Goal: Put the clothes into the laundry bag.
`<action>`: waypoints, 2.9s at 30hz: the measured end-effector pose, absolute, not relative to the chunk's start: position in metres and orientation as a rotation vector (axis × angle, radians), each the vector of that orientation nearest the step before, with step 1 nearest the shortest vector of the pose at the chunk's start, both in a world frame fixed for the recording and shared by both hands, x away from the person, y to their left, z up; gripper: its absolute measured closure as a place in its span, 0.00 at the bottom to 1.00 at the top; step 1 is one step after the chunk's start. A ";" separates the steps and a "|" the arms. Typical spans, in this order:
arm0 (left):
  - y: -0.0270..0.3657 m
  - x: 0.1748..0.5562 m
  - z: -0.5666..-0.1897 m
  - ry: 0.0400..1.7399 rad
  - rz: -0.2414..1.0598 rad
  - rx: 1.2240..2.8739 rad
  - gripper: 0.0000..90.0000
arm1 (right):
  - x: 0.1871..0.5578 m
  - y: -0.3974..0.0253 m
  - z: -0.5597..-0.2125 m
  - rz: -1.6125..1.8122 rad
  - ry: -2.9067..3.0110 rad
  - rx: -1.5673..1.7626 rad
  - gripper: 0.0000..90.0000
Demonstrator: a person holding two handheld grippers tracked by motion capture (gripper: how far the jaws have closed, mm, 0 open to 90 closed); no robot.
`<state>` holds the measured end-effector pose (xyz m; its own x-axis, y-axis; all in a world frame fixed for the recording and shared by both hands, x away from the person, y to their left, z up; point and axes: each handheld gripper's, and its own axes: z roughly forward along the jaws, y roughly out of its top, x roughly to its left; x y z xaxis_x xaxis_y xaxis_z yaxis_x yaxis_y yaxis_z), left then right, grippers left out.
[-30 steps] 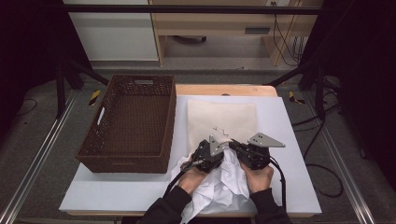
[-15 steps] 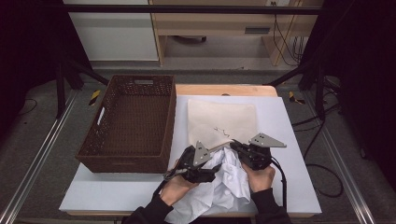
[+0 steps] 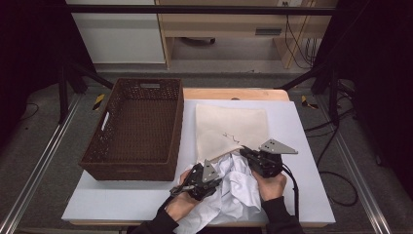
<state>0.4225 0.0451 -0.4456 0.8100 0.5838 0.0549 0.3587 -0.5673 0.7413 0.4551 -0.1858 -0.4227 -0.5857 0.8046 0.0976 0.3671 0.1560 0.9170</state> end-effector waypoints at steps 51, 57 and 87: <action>0.064 0.418 -0.467 0.803 0.333 2.145 0.58 | 0.455 -0.186 -0.425 1.435 2.030 1.125 0.96; 0.059 0.418 -0.457 0.794 0.337 2.133 0.91 | 0.455 -0.186 -0.425 1.433 2.033 1.122 0.96; 0.010 0.452 -0.447 0.693 0.404 2.167 0.43 | 0.453 -0.185 -0.423 1.465 2.030 1.096 0.96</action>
<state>0.4516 0.0102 -0.4469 0.7980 0.6003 0.0530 0.3418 -0.5234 0.7805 0.4533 -0.1845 -0.4234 -0.6094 0.7841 0.1173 0.3585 0.1405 0.9229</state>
